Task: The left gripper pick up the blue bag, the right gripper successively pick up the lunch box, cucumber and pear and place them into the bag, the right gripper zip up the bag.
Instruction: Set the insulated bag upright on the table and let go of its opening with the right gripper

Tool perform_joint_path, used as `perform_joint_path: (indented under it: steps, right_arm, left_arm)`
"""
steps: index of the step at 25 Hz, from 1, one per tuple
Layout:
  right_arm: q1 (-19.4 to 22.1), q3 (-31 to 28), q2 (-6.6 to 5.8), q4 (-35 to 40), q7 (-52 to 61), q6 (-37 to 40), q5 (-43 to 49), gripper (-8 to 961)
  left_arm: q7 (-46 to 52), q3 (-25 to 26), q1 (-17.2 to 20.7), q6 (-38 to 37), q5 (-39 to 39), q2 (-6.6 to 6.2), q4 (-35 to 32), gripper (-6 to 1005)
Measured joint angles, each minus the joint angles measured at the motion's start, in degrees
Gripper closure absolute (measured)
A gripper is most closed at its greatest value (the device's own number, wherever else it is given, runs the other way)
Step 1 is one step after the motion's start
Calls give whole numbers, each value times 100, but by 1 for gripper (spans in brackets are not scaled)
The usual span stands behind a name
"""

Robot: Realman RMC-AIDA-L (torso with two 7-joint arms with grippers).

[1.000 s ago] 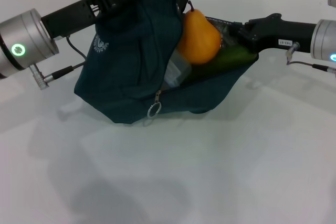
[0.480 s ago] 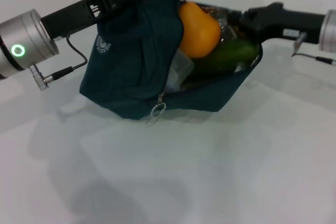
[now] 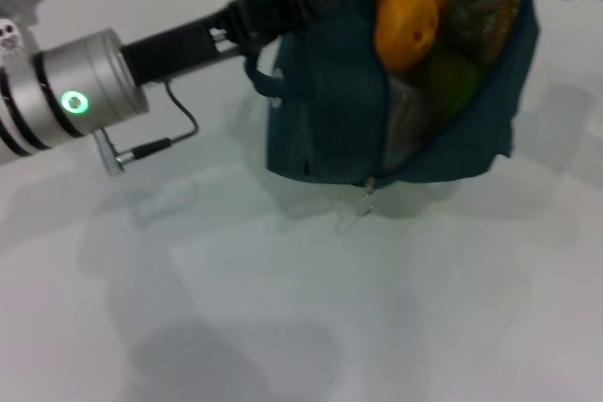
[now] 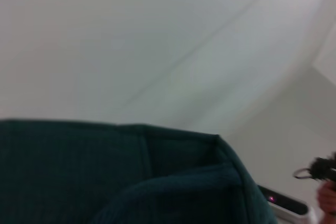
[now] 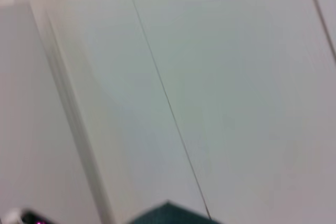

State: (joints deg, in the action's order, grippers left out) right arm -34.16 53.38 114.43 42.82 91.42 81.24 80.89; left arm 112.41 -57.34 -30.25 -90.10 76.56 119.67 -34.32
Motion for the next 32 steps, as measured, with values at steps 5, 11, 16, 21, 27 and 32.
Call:
perform_joint_path:
  steps: [5,11,16,21,27,32]
  right_arm:
    - [364,-460,-44,50,249,369,-214,951]
    - [835,-793,-110,18,435,680,-231,951]
    - [1031,-891,-128,-154,528,755,-246,950]
    - [657,-736,-123,-526,425,386,-93,950]
    - [-301,-460,-105,-1311,395,-598,625,949]
    - [-833,-193,-40,-1598,419,-1206,1083,949]
  left_arm:
    - [29,-925,1,-7,-678,2,14,951]
    - [94,-1748,15,-8,-1235,6,2,951]
    - [145,-2087,51,39,-1355,34,52,951]
    - [86,-2164,-107,441,-1379,40,423,951]
    - [52,-2133,-230,896,-1392,31,645,951]
    - [-58,-2132,-203,1197,-1547,30,810,951]
